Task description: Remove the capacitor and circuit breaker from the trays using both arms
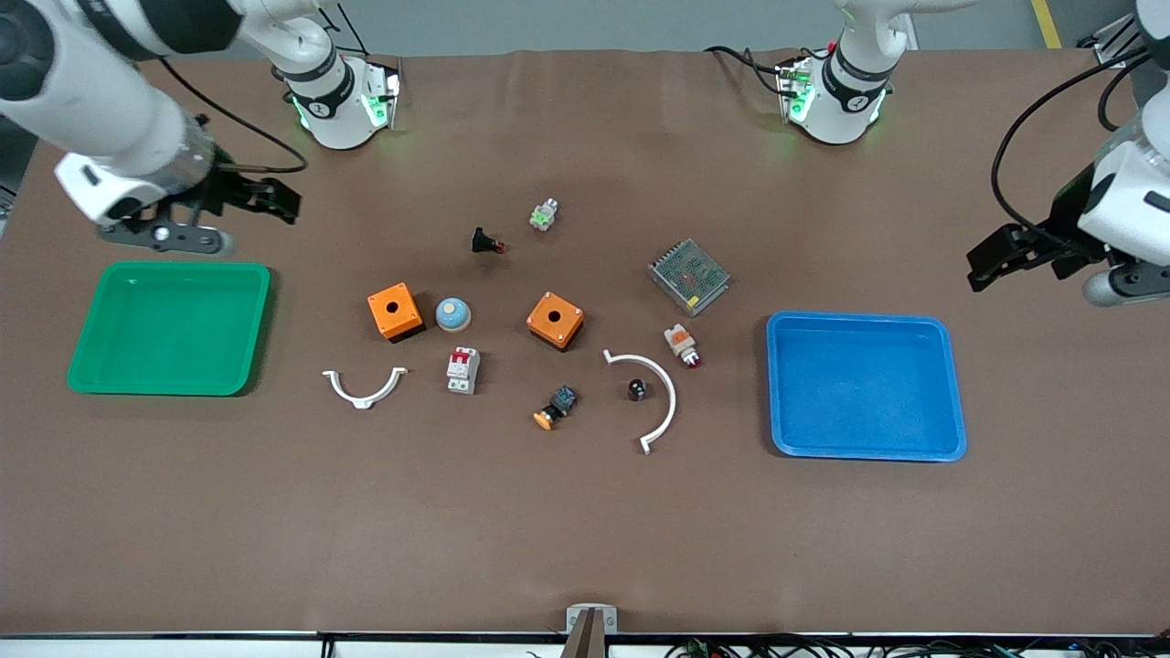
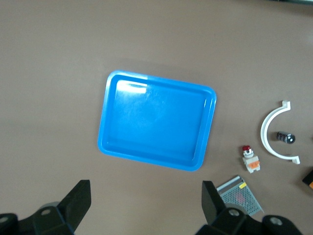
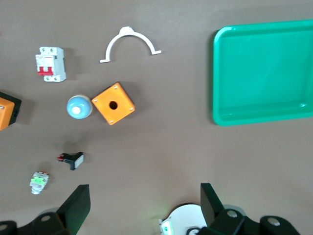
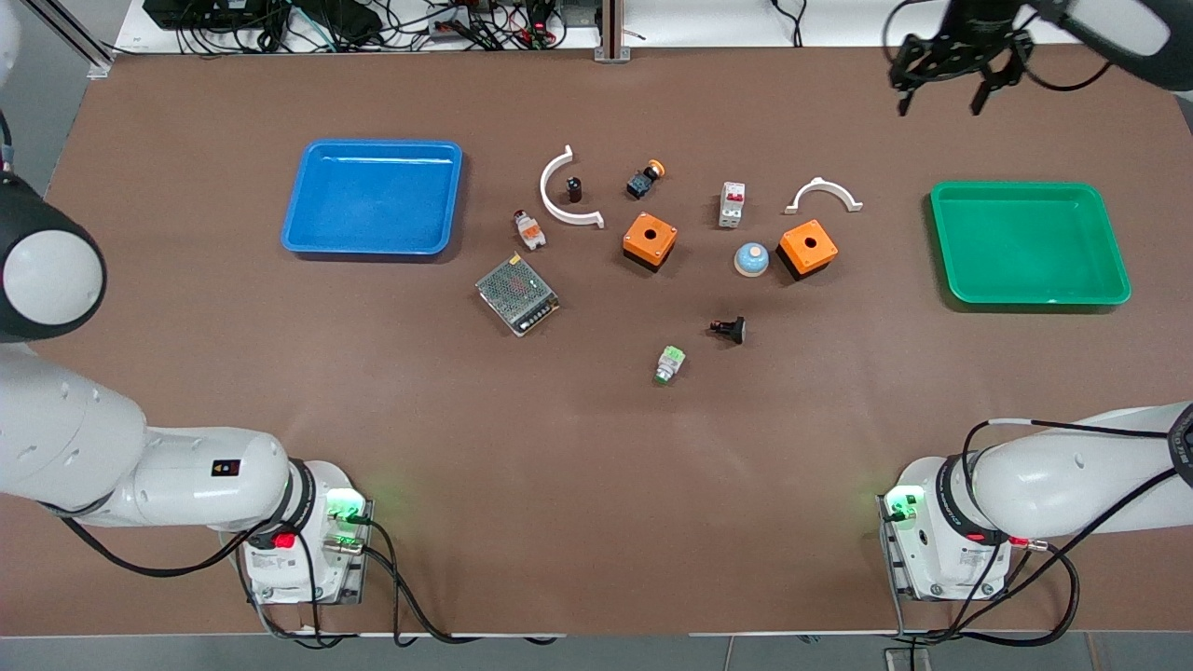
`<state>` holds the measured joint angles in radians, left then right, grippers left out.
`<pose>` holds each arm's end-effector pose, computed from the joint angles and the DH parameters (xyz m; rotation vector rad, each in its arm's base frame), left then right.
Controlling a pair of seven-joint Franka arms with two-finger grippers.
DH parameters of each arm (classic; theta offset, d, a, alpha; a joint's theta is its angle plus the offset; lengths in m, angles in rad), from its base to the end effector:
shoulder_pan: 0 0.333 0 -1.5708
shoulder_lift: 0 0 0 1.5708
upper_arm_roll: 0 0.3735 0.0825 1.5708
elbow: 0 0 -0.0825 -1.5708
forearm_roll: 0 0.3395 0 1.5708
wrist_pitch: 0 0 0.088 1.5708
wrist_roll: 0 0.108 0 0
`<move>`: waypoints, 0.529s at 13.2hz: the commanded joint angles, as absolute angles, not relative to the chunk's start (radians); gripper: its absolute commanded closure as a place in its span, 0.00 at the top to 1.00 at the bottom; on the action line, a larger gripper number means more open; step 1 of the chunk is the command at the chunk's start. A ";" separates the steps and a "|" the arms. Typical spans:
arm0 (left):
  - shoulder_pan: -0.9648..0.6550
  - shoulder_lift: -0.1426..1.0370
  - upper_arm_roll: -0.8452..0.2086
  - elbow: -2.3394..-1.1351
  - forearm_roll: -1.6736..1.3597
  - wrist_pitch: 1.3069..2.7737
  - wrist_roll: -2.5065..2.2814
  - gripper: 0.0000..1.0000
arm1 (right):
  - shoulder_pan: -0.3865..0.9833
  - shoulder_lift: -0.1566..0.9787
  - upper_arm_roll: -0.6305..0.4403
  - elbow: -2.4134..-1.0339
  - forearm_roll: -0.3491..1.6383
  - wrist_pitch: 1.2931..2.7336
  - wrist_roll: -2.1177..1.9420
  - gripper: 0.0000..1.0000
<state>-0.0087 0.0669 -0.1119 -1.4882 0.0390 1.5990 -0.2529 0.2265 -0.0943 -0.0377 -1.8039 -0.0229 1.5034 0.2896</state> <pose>0.5349 -0.0579 0.6842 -3.1110 -0.2064 -0.0770 0.4512 0.0826 0.6236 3.0555 -0.1520 -0.3006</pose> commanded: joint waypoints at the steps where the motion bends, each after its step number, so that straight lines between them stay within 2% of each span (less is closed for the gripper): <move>1: -0.043 -0.029 -0.072 -1.609 0.018 1.603 -0.238 1.00 | 0.122 -0.130 -0.026 -1.835 -0.032 1.525 0.175 0.99; 7: -0.051 -0.084 -0.035 -1.672 0.012 1.603 -0.192 1.00 | 0.000 -0.129 -0.026 -1.815 -0.029 1.546 0.063 0.99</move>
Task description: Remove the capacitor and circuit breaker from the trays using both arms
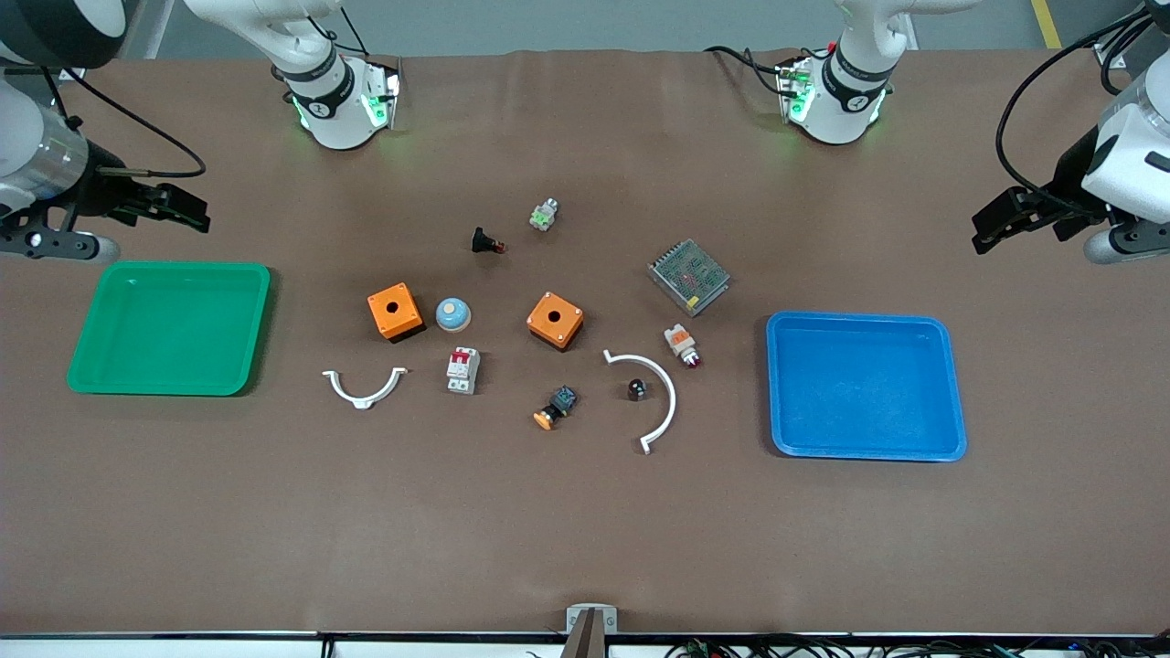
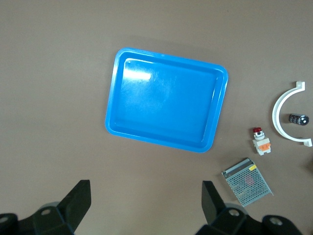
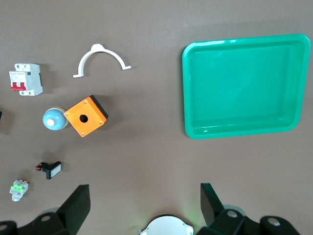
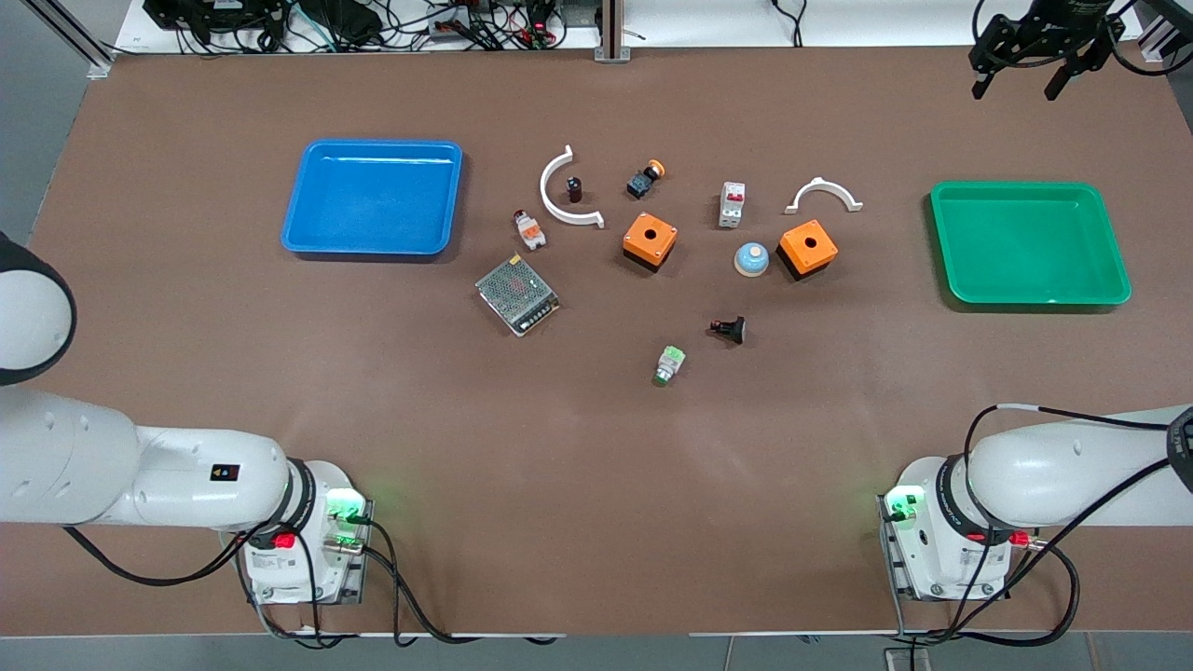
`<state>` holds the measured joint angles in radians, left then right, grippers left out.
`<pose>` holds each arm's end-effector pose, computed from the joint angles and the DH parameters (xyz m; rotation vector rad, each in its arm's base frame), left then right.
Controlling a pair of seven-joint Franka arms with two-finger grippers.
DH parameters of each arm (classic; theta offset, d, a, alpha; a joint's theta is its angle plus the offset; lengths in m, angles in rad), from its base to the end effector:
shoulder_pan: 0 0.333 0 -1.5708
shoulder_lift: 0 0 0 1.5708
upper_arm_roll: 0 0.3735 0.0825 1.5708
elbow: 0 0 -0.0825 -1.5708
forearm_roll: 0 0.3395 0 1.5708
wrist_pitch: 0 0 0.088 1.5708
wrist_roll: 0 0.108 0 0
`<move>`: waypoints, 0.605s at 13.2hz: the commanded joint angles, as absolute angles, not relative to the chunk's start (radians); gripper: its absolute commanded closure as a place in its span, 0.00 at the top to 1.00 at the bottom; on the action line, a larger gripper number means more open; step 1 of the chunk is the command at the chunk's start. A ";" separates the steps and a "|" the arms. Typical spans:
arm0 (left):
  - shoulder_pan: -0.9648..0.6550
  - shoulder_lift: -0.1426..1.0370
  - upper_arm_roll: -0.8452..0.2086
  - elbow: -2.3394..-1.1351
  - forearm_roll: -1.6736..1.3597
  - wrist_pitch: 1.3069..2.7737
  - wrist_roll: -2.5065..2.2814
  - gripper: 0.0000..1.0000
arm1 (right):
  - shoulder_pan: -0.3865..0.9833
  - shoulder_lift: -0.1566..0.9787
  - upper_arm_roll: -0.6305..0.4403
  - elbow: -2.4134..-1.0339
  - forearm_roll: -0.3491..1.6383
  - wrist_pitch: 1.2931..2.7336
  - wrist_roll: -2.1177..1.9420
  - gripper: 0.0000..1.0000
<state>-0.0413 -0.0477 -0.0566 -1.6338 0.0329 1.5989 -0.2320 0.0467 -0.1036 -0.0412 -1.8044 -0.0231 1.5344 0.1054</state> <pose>0.4926 -0.0458 0.6805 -3.1015 -0.2072 -0.0286 0.4597 -0.0012 0.6297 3.0992 -0.1524 -0.2569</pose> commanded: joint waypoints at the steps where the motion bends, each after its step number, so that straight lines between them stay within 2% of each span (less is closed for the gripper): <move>1: -0.048 -0.087 -0.035 -1.675 0.012 1.603 -0.175 1.00 | -0.018 -0.127 -0.026 -1.813 -0.029 1.557 0.037 1.00; 8: -0.046 -0.086 -0.058 -1.648 0.023 1.569 -0.169 1.00 | -0.025 -0.100 -0.023 -1.706 -0.025 1.577 0.026 1.00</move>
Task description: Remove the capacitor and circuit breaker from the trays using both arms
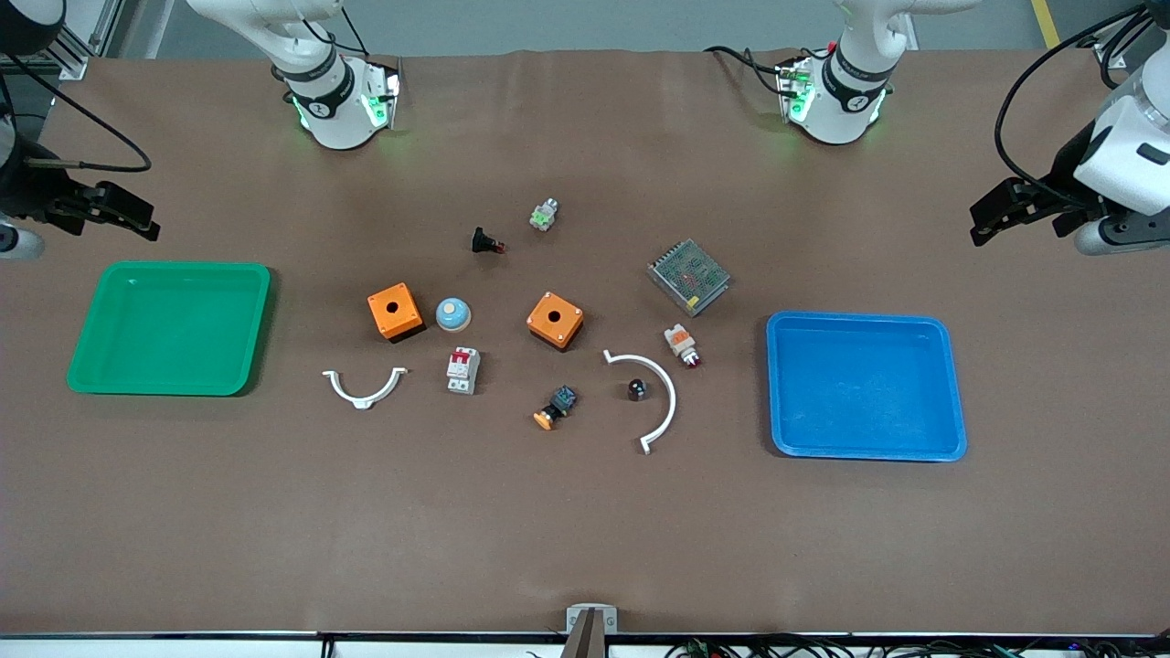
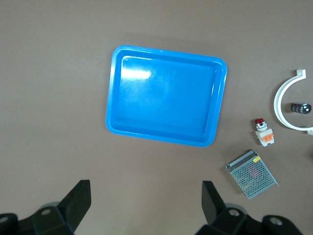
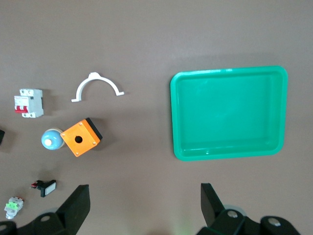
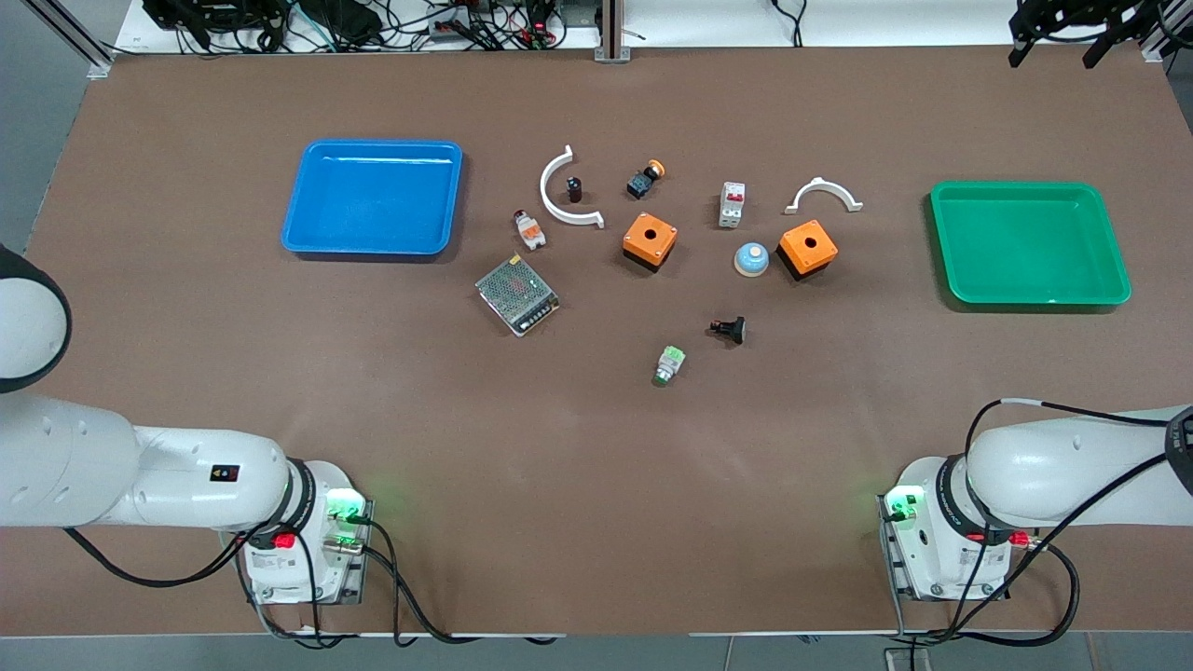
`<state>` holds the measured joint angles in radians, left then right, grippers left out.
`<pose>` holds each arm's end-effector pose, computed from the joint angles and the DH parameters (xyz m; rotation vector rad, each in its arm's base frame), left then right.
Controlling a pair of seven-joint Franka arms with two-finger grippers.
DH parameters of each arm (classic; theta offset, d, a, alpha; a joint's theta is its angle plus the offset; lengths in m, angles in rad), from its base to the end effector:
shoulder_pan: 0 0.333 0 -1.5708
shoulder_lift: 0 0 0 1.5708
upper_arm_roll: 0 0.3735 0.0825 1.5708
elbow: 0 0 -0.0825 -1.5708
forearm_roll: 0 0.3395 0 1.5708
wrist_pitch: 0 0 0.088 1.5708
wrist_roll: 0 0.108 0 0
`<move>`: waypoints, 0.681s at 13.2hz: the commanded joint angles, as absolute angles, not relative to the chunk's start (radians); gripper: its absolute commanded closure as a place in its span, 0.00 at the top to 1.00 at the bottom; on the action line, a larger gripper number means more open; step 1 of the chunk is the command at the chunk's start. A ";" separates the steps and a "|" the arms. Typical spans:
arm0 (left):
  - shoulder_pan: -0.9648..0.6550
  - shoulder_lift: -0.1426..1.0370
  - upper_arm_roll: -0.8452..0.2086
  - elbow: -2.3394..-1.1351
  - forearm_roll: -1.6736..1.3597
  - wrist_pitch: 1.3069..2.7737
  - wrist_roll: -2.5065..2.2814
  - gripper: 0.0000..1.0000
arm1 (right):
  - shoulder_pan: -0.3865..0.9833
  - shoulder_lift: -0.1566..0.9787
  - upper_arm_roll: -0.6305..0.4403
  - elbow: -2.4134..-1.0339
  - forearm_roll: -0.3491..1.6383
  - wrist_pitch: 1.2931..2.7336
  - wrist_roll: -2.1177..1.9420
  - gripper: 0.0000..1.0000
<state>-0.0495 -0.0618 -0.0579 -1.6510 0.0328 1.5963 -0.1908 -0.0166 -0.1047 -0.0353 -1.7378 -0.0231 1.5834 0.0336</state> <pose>0.4865 -0.0502 0.6798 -3.1039 -0.1285 -0.0191 0.4687 -0.0279 0.6620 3.1189 -0.1316 -0.0780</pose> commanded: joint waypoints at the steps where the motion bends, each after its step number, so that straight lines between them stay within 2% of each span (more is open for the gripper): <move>1: -0.046 -0.081 -0.055 -1.625 0.023 1.546 -0.161 1.00 | -0.025 -0.100 -0.023 -1.704 -0.025 1.578 0.026 1.00; 4: -0.046 -0.077 -0.058 -1.591 0.023 1.516 -0.143 1.00 | -0.021 -0.074 -0.023 -1.680 -0.023 1.607 0.031 1.00; 9: -0.045 -0.063 -0.055 -1.571 0.021 1.516 -0.141 1.00 | -0.021 0.037 -0.021 -1.525 -0.020 1.611 0.035 1.00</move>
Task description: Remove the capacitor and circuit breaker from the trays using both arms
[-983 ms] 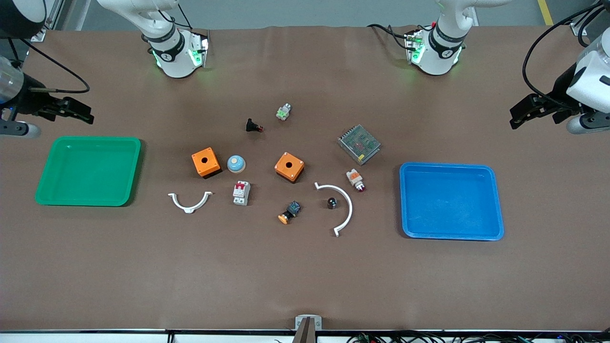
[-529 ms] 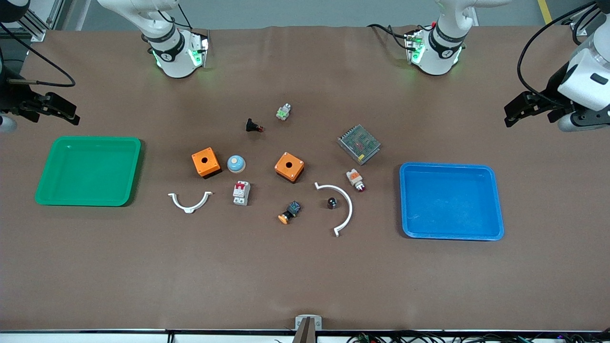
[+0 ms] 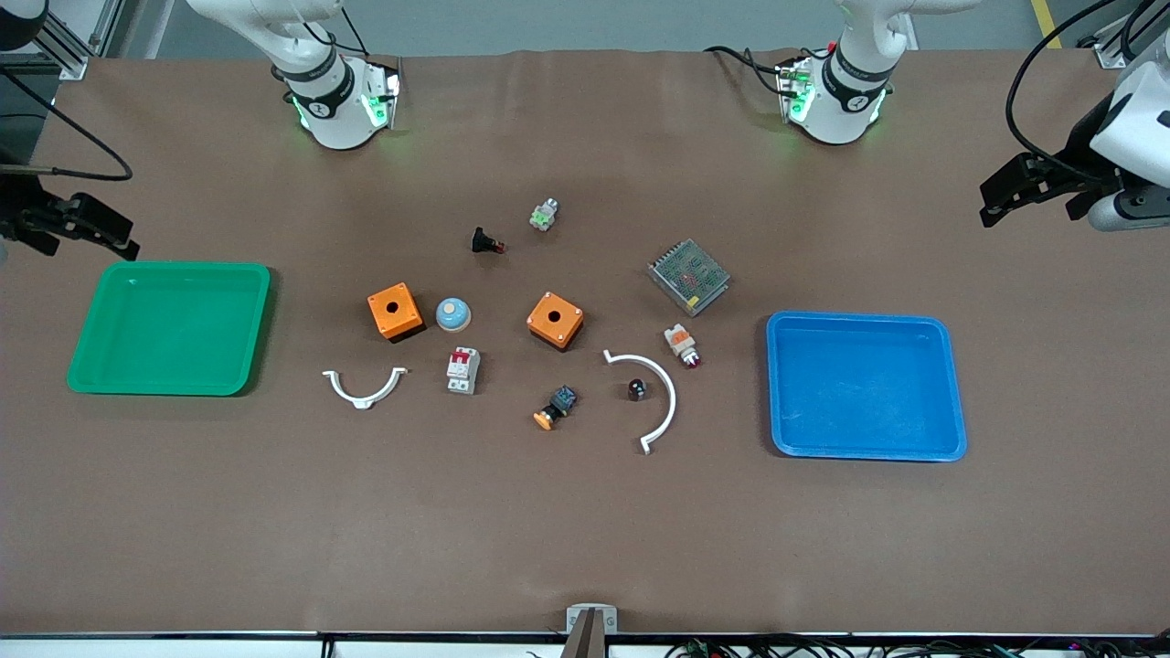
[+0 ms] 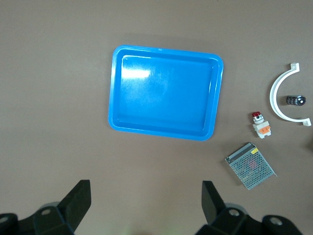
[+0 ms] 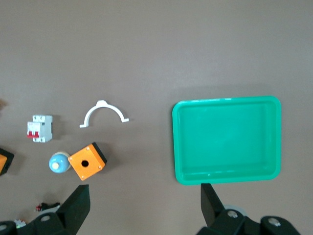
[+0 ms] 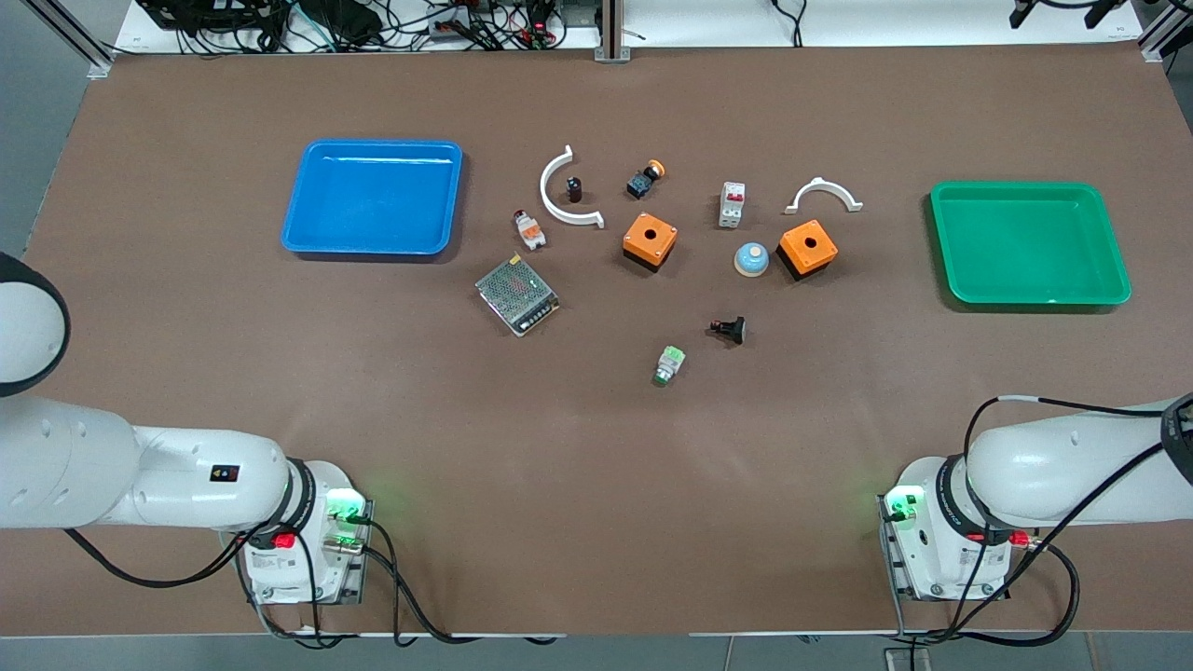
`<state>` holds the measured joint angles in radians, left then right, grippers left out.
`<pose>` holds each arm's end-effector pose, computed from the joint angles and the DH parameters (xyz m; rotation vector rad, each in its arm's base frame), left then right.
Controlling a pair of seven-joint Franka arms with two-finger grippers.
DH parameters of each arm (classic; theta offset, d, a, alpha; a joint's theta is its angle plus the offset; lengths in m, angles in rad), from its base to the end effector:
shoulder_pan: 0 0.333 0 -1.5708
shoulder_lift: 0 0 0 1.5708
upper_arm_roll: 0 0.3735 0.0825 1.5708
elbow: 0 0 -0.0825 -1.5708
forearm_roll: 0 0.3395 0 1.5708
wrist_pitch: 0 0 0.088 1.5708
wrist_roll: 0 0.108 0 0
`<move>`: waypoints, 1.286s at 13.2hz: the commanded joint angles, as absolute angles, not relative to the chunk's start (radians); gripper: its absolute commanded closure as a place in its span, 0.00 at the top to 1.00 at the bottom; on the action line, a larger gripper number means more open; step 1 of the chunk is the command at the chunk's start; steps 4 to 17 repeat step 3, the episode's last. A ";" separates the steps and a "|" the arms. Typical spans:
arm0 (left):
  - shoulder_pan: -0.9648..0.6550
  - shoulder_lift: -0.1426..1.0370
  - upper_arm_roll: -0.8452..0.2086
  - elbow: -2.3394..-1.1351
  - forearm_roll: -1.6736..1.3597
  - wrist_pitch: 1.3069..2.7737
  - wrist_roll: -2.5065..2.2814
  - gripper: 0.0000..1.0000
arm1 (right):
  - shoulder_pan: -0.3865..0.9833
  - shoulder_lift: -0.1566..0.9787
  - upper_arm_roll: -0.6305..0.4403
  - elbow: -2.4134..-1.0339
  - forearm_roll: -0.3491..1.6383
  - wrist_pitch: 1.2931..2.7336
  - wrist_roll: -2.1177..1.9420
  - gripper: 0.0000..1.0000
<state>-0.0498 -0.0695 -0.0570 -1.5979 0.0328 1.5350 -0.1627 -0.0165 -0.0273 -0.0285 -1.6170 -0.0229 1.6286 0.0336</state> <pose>0.4783 -0.0490 0.7007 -3.1047 -0.0890 -0.0176 0.5048 -0.0253 0.6802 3.1163 -0.1212 0.0605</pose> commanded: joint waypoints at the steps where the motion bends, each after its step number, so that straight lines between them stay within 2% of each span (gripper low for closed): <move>1: -0.044 -0.063 -0.057 -1.569 0.023 1.516 -0.143 1.00 | -0.021 0.046 -0.021 -1.514 -0.021 1.608 0.034 1.00; 17: -0.043 -0.064 -0.055 -1.569 0.025 1.516 -0.141 1.00 | -0.023 0.046 -0.021 -1.517 -0.021 1.597 0.034 1.00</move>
